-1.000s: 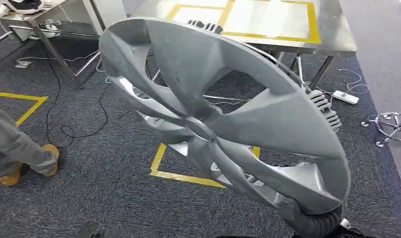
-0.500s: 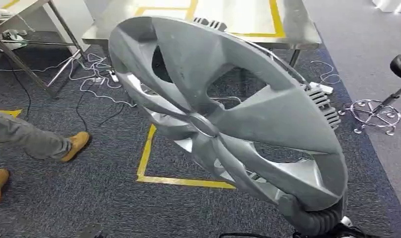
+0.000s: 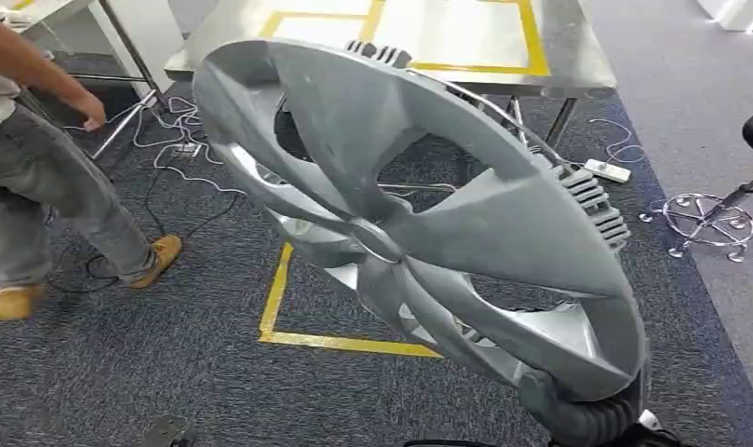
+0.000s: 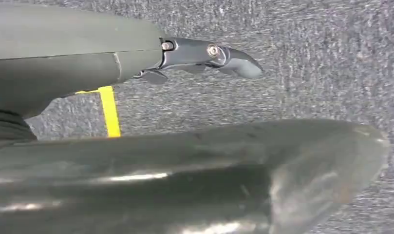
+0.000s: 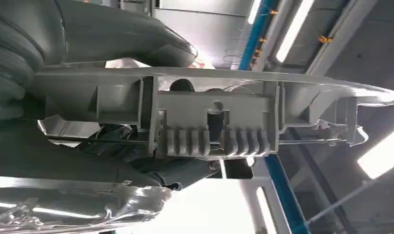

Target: Take the parts from the cabinet and place them on the table.

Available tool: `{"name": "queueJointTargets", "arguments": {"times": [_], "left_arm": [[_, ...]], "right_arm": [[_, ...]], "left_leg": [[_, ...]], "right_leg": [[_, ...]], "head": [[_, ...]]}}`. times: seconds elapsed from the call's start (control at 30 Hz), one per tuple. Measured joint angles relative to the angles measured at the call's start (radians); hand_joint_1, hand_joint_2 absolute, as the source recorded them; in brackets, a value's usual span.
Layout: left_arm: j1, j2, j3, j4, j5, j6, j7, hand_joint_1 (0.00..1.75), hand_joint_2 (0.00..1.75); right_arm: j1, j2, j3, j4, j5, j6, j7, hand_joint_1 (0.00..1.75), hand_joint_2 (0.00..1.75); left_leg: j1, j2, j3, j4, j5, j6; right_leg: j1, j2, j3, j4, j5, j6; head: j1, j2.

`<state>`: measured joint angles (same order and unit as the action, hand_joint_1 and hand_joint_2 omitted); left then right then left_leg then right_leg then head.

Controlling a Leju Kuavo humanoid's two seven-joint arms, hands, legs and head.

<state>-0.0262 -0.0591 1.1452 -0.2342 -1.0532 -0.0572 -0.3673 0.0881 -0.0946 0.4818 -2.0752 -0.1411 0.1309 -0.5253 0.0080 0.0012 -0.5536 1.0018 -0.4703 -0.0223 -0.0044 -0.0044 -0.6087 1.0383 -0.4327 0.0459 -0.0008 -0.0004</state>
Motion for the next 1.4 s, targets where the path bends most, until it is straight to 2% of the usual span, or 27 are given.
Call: {"name": "queueJointTargets", "arguments": {"times": [0.1,0.17,0.23,0.3,0.33,0.37,0.4,0.47,0.53,0.6,0.67,0.7,0.8,0.83,0.87,0.9,0.97,1.0,1.03,1.13,1.17,1.2,1.23,1.3,1.33,1.37,1.4], "left_arm": [[0.000,0.001,0.000,0.000,-0.005,0.000,-0.003,0.00,0.00],[-0.002,0.004,0.000,0.000,-0.006,0.000,-0.006,0.00,0.00],[-0.002,0.002,0.000,0.000,-0.009,-0.003,-0.007,0.00,0.00],[0.000,0.004,0.000,0.000,-0.009,-0.003,-0.007,0.00,0.00],[0.002,0.004,0.000,0.000,-0.012,-0.003,-0.007,0.00,0.00],[0.003,0.005,0.000,0.000,-0.012,-0.003,-0.007,0.00,0.00],[0.003,0.005,0.001,0.000,-0.012,-0.003,-0.007,0.00,0.00],[0.003,0.006,0.002,0.000,-0.013,-0.005,-0.008,0.00,0.00],[0.002,0.006,0.004,0.000,-0.015,-0.005,-0.009,0.00,0.00],[0.003,0.006,0.004,0.000,-0.016,-0.005,-0.010,0.00,0.00],[0.003,0.003,0.004,0.000,-0.018,-0.005,-0.010,0.00,0.00],[0.003,0.004,0.004,0.000,-0.018,-0.005,-0.010,0.00,0.00],[0.003,0.005,0.005,0.000,-0.020,-0.005,-0.010,0.00,0.00],[0.004,0.005,0.005,0.000,-0.021,-0.005,-0.010,0.00,0.00],[0.004,0.005,0.005,0.000,-0.024,-0.005,-0.010,0.00,0.00],[0.004,0.005,0.005,0.000,-0.025,-0.005,-0.010,0.00,0.00],[0.004,0.005,0.005,0.000,-0.026,-0.006,-0.010,0.00,0.00],[0.006,0.005,0.006,0.000,-0.027,-0.006,-0.011,0.00,0.00],[0.003,0.005,0.006,0.000,-0.027,-0.006,-0.012,0.00,0.00],[0.001,0.006,0.006,0.000,-0.030,-0.006,-0.013,0.00,0.00],[0.000,0.009,0.006,0.000,-0.030,-0.006,-0.013,0.00,0.00],[-0.001,0.008,0.006,0.000,-0.030,-0.007,-0.013,0.00,0.00],[-0.002,0.006,0.006,0.000,-0.031,-0.008,-0.013,0.00,0.00],[-0.001,0.008,0.006,0.000,-0.030,-0.008,-0.013,0.00,0.00],[0.001,0.008,0.006,0.000,-0.030,-0.008,-0.013,0.00,0.00],[0.003,0.008,0.006,0.000,-0.030,-0.008,-0.013,0.00,0.00],[0.003,0.008,0.006,0.000,-0.030,-0.008,-0.013,0.00,0.00]], "right_arm": [[0.003,0.000,-0.001,0.000,0.000,-0.002,-0.002,1.75,1.75],[0.003,0.000,-0.002,0.000,-0.001,-0.005,-0.002,1.75,1.75],[0.001,0.000,-0.002,0.000,-0.002,-0.006,-0.002,1.75,1.75],[0.002,0.000,-0.002,0.000,-0.002,-0.007,-0.003,1.75,1.75],[0.003,0.000,-0.002,0.000,-0.002,-0.007,-0.003,1.75,1.75],[0.003,0.000,-0.002,0.000,-0.002,-0.008,-0.003,1.75,1.75],[0.004,0.000,-0.002,0.000,-0.002,-0.009,-0.003,1.75,1.75],[0.004,0.000,-0.002,0.000,-0.002,-0.010,-0.003,1.75,1.75],[0.003,0.000,-0.002,0.000,-0.002,-0.013,-0.004,1.75,1.75],[0.005,0.000,-0.002,0.000,-0.002,-0.015,-0.003,1.75,1.75],[0.007,0.000,-0.002,-0.001,-0.002,-0.015,-0.003,1.75,1.75],[0.005,0.000,-0.001,-0.002,-0.002,-0.015,-0.003,1.75,1.75],[0.006,0.000,0.000,-0.002,-0.002,-0.017,-0.003,1.75,1.75],[0.008,0.000,0.000,-0.002,-0.002,-0.018,-0.003,1.75,1.75],[0.009,0.000,0.000,-0.002,-0.002,-0.019,-0.003,1.75,1.75],[0.009,0.000,0.000,-0.002,-0.001,-0.019,-0.003,1.75,1.75],[0.009,0.000,0.000,-0.002,-0.001,-0.020,-0.003,1.75,1.75],[0.008,0.000,0.001,-0.001,-0.001,-0.021,-0.003,1.75,1.75],[0.008,0.000,0.001,-0.002,-0.001,-0.023,-0.003,1.75,1.75],[0.010,0.000,0.001,-0.002,-0.001,-0.023,-0.002,1.75,1.75],[0.012,0.000,0.000,-0.002,-0.001,-0.025,-0.002,1.75,1.75],[0.012,0.000,-0.002,-0.003,-0.001,-0.025,-0.002,1.75,1.75],[0.011,0.000,-0.003,-0.003,-0.002,-0.026,-0.002,1.75,1.75],[0.010,0.000,-0.002,-0.003,-0.002,-0.026,-0.002,1.75,1.75],[0.011,0.000,-0.002,-0.003,-0.001,-0.026,-0.002,1.75,1.75],[0.013,0.000,-0.002,-0.003,-0.001,-0.026,-0.002,1.75,1.75],[0.016,0.000,-0.002,-0.002,-0.001,-0.026,-0.001,1.75,1.75]], "left_leg": [[0.005,0.002,0.004,-0.011,0.004,-0.016],[0.006,0.002,0.006,-0.002,-0.008,-0.030],[0.005,0.002,-0.053,0.110,-0.070,-0.034],[0.005,0.002,-0.145,0.273,-0.128,-0.037],[0.005,0.002,-0.170,0.304,-0.124,-0.037],[0.005,0.002,-0.172,0.291,-0.096,-0.036],[0.005,0.002,-0.154,0.240,-0.048,-0.034],[0.005,0.002,-0.079,0.070,0.051,-0.029],[0.004,0.000,-0.049,0.000,0.044,-0.019],[-0.001,0.000,-0.051,0.002,0.038,-0.008],[0.008,0.001,-0.040,-0.004,0.038,0.005],[0.009,0.001,-0.033,-0.004,0.033,0.013],[0.007,0.001,-0.021,-0.003,0.020,0.021],[0.007,0.001,-0.015,-0.003,0.015,0.021],[0.007,0.000,-0.007,-0.003,0.008,0.020],[0.007,0.000,0.003,-0.003,0.001,0.018],[0.008,-0.001,0.029,-0.003,-0.016,0.011],[0.008,-0.001,0.033,-0.004,-0.024,0.006],[0.000,-0.003,0.033,0.002,-0.031,-0.003],[0.002,-0.002,0.041,-0.013,-0.033,-0.017],[0.003,-0.001,0.044,-0.012,-0.042,-0.024],[0.002,-0.001,0.039,0.008,-0.051,-0.028],[0.002,-0.001,0.007,0.067,-0.079,-0.030],[0.002,-0.001,-0.097,0.238,-0.144,-0.034],[0.002,-0.001,-0.141,0.298,-0.151,-0.034],[0.002,-0.001,-0.161,0.308,-0.132,-0.034],[0.002,-0.001,-0.162,0.284,-0.091,-0.033]], "right_leg": [[0.005,0.011,-0.008,0.003,0.000,-0.019],[-0.003,0.012,0.002,-0.008,0.002,-0.032],[-0.004,0.012,0.004,-0.009,-0.001,-0.041],[-0.003,0.013,0.005,-0.008,-0.005,-0.046],[-0.003,0.015,0.007,-0.008,-0.007,-0.047],[-0.003,0.018,0.010,-0.008,-0.009,-0.047],[-0.003,0.020,0.015,-0.008,-0.012,-0.045],[-0.004,0.024,0.030,-0.008,-0.021,-0.037],[0.005,0.029,0.027,0.000,-0.033,-0.027],[0.002,0.029,0.032,-0.010,-0.034,-0.016],[0.002,0.026,0.036,-0.006,-0.042,-0.003],[0.003,0.020,0.025,0.029,-0.060,0.003],[-0.001,0.015,-0.106,0.267,-0.157,0.011],[-0.001,0.015,-0.139,0.314,-0.161,0.012],[-0.001,0.015,-0.146,0.306,-0.135,0.012],[-0.001,0.015,-0.128,0.253,-0.087,0.010],[-0.002,0.011,-0.053,0.074,0.022,0.005],[-0.001,0.005,-0.033,0.025,0.032,0.003],[0.001,0.008,-0.017,0.005,0.020,-0.003],[0.005,0.014,-0.023,0.012,0.008,-0.023],[-0.004,0.014,-0.013,0.004,0.007,-0.030],[-0.004,0.014,-0.005,0.000,0.003,-0.037],[-0.004,0.012,0.000,-0.001,-0.001,-0.043],[-0.003,0.013,0.005,-0.001,-0.010,-0.049],[-0.003,0.014,0.010,-0.001,-0.015,-0.050],[-0.003,0.017,0.017,-0.001,-0.020,-0.050],[-0.003,0.019,0.026,-0.001,-0.026,-0.048]], "head": [[-0.005,0.000],[-0.005,0.000],[-0.011,0.000],[-0.012,0.000],[-0.012,0.000],[-0.012,0.000],[-0.012,0.000],[-0.013,0.000],[-0.013,0.000],[-0.010,0.000],[-0.011,0.000],[0.002,0.000],[0.007,0.000],[0.006,0.000],[0.006,0.000],[0.007,0.000],[0.007,0.000],[0.008,0.000],[0.010,0.000],[0.000,0.000],[-0.002,0.000],[-0.004,0.000],[-0.009,0.000],[-0.008,0.000],[-0.010,0.000],[-0.009,0.000],[-0.010,0.000]]}}
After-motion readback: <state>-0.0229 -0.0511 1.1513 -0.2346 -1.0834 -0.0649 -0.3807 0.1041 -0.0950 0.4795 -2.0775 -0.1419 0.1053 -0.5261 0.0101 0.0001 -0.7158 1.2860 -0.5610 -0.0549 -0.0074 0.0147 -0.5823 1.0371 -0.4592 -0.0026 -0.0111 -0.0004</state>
